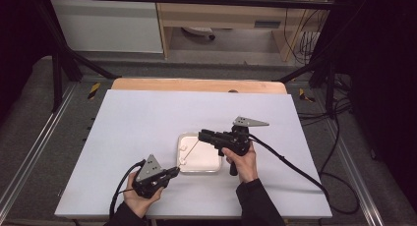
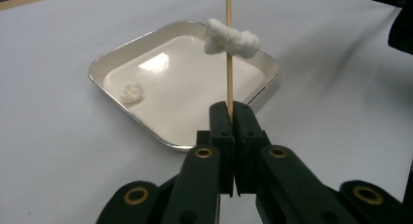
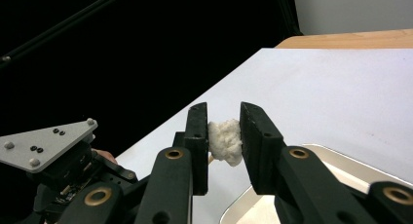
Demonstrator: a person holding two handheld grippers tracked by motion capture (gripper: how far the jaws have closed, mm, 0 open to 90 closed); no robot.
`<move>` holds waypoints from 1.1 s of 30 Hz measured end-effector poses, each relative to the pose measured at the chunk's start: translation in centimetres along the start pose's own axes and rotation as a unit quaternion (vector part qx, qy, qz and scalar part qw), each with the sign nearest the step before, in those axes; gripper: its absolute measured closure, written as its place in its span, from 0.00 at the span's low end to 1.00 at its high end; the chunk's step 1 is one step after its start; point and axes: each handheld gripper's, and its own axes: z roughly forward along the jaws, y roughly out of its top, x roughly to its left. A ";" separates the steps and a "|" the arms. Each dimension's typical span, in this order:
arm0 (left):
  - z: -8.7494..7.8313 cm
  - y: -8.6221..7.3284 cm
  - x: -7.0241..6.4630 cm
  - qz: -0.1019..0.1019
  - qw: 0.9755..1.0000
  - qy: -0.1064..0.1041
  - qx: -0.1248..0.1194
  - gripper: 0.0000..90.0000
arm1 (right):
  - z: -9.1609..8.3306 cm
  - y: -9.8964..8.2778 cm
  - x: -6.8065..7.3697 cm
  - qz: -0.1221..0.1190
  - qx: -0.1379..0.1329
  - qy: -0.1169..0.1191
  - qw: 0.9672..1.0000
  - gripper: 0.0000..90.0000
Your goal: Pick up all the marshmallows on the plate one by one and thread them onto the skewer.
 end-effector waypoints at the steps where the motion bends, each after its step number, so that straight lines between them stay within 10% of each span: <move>1: 0.0 0.0 0.0 -0.001 1.000 0.001 0.000 0.98 | 0.0 0.0 0.0 0.001 0.000 0.002 1.000 0.83; 33: 0.5 -0.3 -0.4 -0.011 1.000 0.017 0.002 0.99 | 0.8 -1.4 0.6 -0.001 0.007 0.028 1.000 0.91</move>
